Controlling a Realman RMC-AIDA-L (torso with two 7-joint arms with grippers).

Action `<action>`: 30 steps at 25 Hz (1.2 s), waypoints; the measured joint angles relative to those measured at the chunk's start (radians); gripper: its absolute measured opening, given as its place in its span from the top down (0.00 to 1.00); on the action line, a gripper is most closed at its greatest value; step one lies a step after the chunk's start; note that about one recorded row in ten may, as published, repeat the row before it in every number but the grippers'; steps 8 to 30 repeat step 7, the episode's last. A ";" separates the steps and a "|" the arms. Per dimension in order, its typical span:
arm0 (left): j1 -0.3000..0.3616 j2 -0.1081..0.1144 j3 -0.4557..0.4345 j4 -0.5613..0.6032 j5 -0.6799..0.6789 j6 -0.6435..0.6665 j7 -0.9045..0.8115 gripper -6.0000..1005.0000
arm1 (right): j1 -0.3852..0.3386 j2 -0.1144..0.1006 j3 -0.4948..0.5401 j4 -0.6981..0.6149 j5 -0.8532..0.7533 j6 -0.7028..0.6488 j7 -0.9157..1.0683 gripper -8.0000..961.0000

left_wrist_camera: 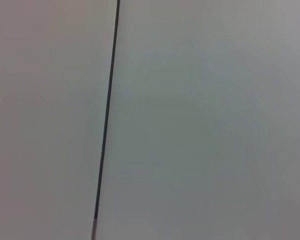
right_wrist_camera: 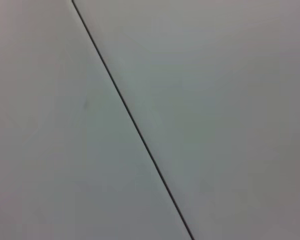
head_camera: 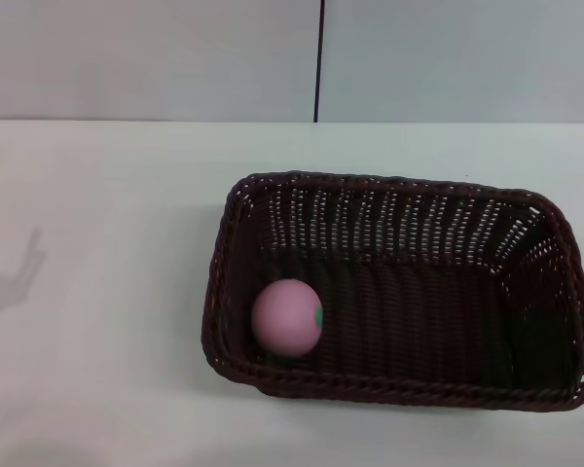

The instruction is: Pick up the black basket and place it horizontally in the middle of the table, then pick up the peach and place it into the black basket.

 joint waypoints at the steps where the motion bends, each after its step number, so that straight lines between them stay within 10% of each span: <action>1: -0.002 0.000 0.000 0.000 0.000 0.001 0.000 0.21 | 0.004 0.000 -0.001 0.000 0.000 0.004 -0.001 0.43; 30: -0.006 0.000 0.004 0.006 0.006 0.004 0.000 0.21 | 0.028 -0.001 -0.042 0.000 -0.018 0.037 -0.045 0.43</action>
